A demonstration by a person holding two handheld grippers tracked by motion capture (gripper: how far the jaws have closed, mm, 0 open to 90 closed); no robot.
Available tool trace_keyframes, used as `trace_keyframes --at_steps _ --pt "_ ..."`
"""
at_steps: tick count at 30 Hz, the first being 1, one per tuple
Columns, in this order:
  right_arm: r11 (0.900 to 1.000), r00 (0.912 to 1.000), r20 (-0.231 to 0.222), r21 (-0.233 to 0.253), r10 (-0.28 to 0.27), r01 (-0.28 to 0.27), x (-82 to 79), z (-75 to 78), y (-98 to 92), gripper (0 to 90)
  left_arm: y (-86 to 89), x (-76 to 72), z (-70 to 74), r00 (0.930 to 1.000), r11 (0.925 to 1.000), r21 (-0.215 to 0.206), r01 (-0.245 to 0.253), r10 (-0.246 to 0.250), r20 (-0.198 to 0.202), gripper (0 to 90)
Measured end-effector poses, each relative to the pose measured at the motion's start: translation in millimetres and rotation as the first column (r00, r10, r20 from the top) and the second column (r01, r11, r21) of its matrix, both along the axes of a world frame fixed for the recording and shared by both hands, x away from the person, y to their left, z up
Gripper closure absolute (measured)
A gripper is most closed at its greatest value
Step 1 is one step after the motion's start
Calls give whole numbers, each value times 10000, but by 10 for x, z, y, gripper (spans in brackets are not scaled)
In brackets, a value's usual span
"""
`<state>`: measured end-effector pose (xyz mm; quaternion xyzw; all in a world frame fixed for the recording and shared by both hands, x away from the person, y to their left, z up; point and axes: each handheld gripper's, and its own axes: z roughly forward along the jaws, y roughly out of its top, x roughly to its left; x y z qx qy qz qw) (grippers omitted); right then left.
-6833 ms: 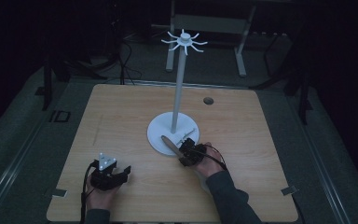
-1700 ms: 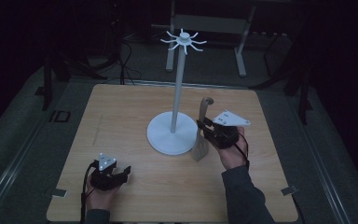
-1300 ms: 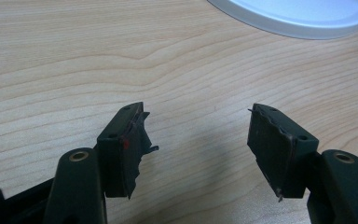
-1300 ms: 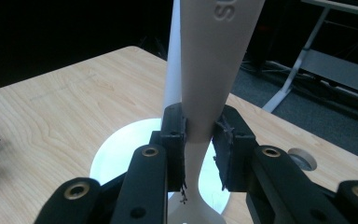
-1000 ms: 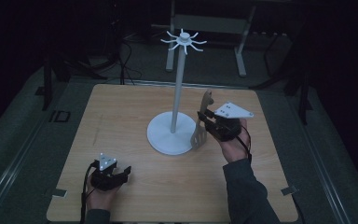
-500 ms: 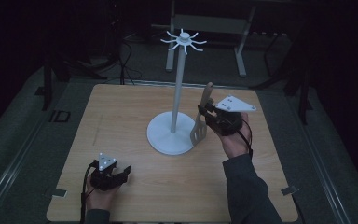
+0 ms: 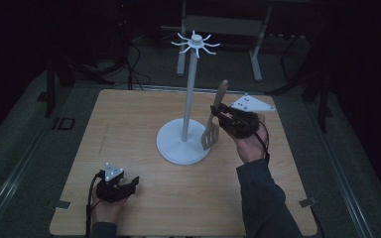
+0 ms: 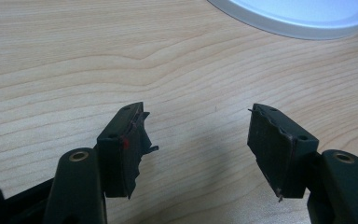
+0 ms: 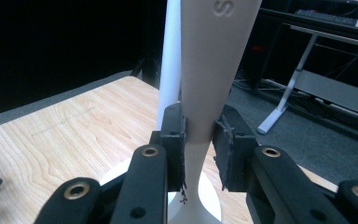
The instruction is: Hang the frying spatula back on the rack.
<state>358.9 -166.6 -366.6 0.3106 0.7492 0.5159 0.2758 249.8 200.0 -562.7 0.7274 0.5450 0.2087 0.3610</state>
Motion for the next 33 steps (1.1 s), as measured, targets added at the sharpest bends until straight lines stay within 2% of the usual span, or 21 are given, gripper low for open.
trace_keyframes --at_steps 16,22,33 --pt "9995 10000 5 300 -40 40 85 188 -14 746 1 1 0 10000 10000 -10 -9 9 -4 372" --pt "9999 9999 49 73 -129 129 124 260 -9 746 1 1 -2 10000 10000 -11 -11 11 -17 372" --pt "9999 10000 -3 -29 -99 99 187 362 6 746 -3 1 -1 10000 10000 32 16 -16 -50 372"
